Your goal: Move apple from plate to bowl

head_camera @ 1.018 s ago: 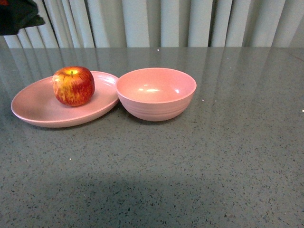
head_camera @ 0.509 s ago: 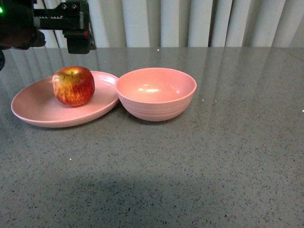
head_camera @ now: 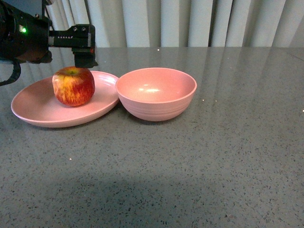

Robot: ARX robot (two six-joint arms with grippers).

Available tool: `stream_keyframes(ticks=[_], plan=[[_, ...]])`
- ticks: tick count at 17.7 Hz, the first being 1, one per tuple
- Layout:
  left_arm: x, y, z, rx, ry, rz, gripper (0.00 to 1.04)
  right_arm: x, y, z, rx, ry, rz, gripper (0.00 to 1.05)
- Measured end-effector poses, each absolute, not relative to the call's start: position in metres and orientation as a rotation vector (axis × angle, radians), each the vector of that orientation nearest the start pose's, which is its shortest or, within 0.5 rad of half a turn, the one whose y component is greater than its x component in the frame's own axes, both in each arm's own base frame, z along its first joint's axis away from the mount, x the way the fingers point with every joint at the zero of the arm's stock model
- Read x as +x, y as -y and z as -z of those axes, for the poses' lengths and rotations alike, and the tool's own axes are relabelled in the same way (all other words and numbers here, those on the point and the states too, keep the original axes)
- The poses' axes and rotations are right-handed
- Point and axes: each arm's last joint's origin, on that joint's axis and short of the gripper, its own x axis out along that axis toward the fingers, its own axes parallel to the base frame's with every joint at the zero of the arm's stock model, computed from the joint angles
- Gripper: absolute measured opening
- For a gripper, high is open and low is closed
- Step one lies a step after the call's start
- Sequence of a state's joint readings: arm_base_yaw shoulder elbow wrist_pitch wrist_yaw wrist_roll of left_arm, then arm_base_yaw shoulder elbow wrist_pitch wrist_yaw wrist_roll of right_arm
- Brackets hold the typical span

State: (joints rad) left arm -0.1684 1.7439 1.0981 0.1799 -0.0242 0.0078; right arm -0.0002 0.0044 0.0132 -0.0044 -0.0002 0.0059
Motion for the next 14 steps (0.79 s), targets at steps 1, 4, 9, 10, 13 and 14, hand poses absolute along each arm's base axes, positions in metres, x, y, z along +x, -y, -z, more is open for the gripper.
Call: stream_keyframes(ticks=[1,4,9,10,13,14], plan=[[0.379,0.063,-0.219,0.051,-0.481,0.143,0.98,0.097,0.000,-0.167,0.006,0.004,0.000,0.98],[0.381,0.064,-0.215,0.047,-0.511,0.141,0.98,0.097,0.000,-0.167,0.006,0.004,0.000,0.98],[0.381,0.066,-0.204,0.039,-0.578,0.142,0.98,0.097,0.000,-0.167,0.006,0.004,0.000,0.98],[0.381,0.066,-0.203,0.039,-0.587,0.141,0.98,0.097,0.000,-0.167,0.006,0.004,0.000,0.98],[0.377,0.066,-0.194,0.045,-0.637,0.136,0.98,0.097,0.000,-0.167,0.006,0.004,0.000,0.98],[0.377,0.066,-0.193,0.046,-0.638,0.137,0.98,0.097,0.000,-0.167,0.006,0.004,0.000,0.98]])
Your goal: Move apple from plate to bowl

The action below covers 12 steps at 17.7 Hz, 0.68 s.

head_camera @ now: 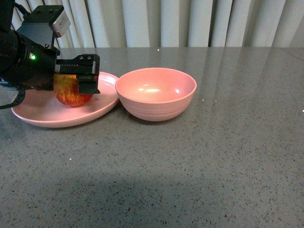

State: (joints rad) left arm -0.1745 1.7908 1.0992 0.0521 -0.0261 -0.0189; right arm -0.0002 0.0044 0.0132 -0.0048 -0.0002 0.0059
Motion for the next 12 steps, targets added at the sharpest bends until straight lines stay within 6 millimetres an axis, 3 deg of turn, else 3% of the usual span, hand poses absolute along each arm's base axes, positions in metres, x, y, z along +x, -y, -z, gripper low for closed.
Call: stream_keyframes(ticks=[4,8,12], plan=[[0.375,0.066,-0.192,0.046,-0.642,0.143,0.70,0.097,0.000,-0.167,0.006,0.004,0.000,0.98],[0.372,0.064,-0.199,0.040,-0.625,0.144,0.70,0.097,0.000,-0.167,0.006,0.004,0.000,0.98],[0.362,0.059,-0.229,0.027,-0.557,0.149,0.70,0.097,0.000,-0.167,0.006,0.004,0.000,0.98]])
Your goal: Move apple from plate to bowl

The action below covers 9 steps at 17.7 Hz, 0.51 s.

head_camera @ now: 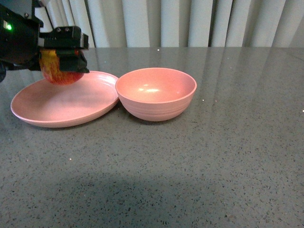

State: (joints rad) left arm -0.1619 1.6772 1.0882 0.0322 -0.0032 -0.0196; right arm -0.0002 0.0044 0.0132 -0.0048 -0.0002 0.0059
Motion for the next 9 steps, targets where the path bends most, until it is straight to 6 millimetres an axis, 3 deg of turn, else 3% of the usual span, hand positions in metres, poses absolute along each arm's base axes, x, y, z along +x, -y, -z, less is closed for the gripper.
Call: stream_keyframes(ticks=[4,9], plan=[[0.353,0.070,-0.260,0.024,-0.472,0.184,0.70,0.097,0.000,-0.167,0.006,0.004,0.000,0.98],[0.335,0.133,-0.290,0.052,-0.381,0.357,0.70,0.097,0.000,-0.167,0.006,0.004,0.000,0.98]])
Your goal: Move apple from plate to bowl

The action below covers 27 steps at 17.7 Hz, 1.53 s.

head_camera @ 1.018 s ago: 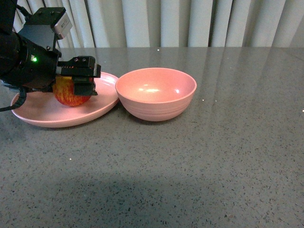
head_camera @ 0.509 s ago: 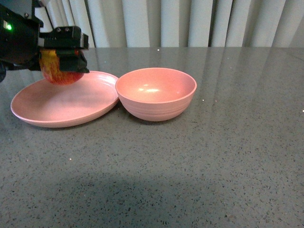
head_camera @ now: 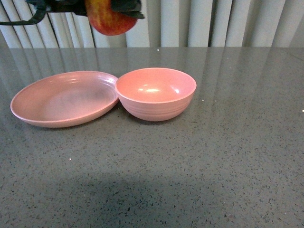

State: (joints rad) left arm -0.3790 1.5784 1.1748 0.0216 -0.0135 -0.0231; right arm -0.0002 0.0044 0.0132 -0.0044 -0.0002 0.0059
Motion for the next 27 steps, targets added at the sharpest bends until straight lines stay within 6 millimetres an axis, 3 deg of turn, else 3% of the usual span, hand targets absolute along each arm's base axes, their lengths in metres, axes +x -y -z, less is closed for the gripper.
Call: stream_keyframes(ticks=[2,3,5,13,27], plan=[[0.336,0.157,-0.286,0.066,-0.390,0.403,0.70,0.097,0.000,-0.167,0.006,0.004,0.000,0.98],[0.338,0.170,-0.271,0.080,-0.431,0.428,0.70,0.097,0.000,-0.167,0.006,0.004,0.000,0.98],[0.339,0.176,-0.263,0.083,-0.450,0.439,0.70,0.097,0.000,-0.167,0.006,0.004,0.000,0.98],[0.350,0.185,-0.229,0.083,-0.536,0.434,0.70,0.097,0.000,-0.167,0.006,0.004,0.000,0.98],[0.368,0.186,-0.204,0.057,-0.625,0.405,0.69,0.097,0.000,-0.167,0.006,0.004,0.000,0.98]])
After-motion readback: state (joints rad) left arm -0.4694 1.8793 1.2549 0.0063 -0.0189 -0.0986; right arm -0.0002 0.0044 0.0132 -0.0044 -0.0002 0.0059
